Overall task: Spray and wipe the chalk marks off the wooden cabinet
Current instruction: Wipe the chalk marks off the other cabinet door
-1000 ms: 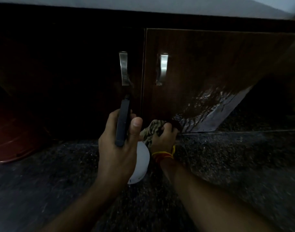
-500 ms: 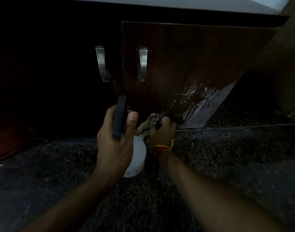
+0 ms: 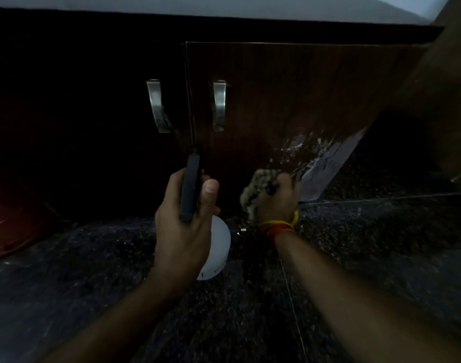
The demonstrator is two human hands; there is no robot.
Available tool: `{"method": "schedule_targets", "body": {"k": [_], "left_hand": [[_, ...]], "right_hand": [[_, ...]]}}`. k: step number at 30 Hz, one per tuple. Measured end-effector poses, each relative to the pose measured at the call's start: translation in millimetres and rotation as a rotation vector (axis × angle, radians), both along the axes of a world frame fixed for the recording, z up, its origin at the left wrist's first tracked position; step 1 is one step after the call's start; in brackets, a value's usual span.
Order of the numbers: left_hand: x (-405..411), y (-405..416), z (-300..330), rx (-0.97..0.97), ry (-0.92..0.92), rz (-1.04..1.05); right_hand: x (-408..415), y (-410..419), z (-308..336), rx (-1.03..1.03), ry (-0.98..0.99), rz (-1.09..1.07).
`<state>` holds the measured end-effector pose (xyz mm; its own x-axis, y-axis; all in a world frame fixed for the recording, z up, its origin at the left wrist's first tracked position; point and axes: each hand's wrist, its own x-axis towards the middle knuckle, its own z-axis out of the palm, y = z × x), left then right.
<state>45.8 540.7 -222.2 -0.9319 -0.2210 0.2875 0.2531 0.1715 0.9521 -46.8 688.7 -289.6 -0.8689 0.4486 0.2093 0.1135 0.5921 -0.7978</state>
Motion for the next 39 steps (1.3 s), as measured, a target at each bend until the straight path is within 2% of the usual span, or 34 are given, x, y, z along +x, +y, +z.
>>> {"method": "schedule_targets", "body": {"k": [3,6,8,10,11,15,20,22,25,27,35,39], "left_hand": [[-2,4,-4,-0.029,0.005,-0.002],[-2,10,-4,-0.005,0.009,-0.019],[-2,11,-2,0.007,0.020,-0.020],[-1,10,0,0.014,0.019,-0.023],[-1,9,1,0.021,0.021,-0.027],[-1,7,2,0.008,0.012,-0.026],[-4,11,-5,0.007,0.012,-0.034],[-4,15,-5,0.013,0.010,-0.043],[-6,20,-6,0.033,0.003,-0.055],[-6,22,-7,0.038,0.009,-0.064],[-12,26,-5,0.009,0.051,-0.086],[-13,30,-3,0.047,0.044,-0.070]], "right_hand": [[-1,-20,22,0.003,0.173,0.042],[-2,-16,21,-0.082,0.162,-0.018],[-4,-2,11,-0.135,0.091,-0.059],[-6,12,7,-0.137,-0.114,-0.067],[-7,16,9,-0.132,-0.147,-0.061],[-6,9,40,-0.112,0.179,-0.101],[-14,17,76,-0.098,0.434,-0.162],[-13,20,66,-0.070,0.423,-0.152],[-9,26,31,-0.107,0.247,-0.124],[-6,29,20,-0.087,0.196,-0.104],[-18,34,76,-0.078,0.450,-0.131],[-16,49,46,-0.141,0.313,-0.226]]}}
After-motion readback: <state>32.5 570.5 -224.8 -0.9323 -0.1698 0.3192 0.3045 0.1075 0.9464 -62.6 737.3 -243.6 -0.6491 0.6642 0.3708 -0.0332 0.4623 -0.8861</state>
